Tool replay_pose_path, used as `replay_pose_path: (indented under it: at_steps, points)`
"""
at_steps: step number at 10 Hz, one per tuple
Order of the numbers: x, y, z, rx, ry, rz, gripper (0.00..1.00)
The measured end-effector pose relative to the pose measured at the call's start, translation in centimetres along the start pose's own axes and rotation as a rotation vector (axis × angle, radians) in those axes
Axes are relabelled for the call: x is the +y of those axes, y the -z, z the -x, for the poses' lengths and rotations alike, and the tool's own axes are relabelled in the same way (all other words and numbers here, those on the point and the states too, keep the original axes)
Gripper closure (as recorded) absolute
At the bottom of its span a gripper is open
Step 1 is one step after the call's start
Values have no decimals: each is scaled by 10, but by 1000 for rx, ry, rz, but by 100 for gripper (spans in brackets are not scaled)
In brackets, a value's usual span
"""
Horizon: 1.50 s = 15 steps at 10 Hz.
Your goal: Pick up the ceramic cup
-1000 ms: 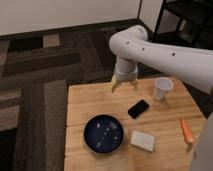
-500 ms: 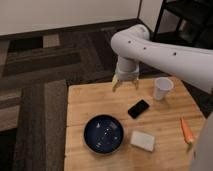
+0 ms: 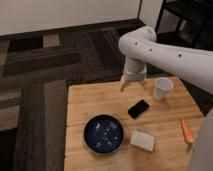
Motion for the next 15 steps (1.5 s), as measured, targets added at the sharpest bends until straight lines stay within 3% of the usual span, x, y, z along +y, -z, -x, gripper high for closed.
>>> replay_pose_path:
  at_steps: [7,11,15]
  points:
    - [-110,-28,37,22,76,-61,35]
    - [-135,-43,50,17,192,-52,35]
    - [-147,-66,59,12,275,-17,35]
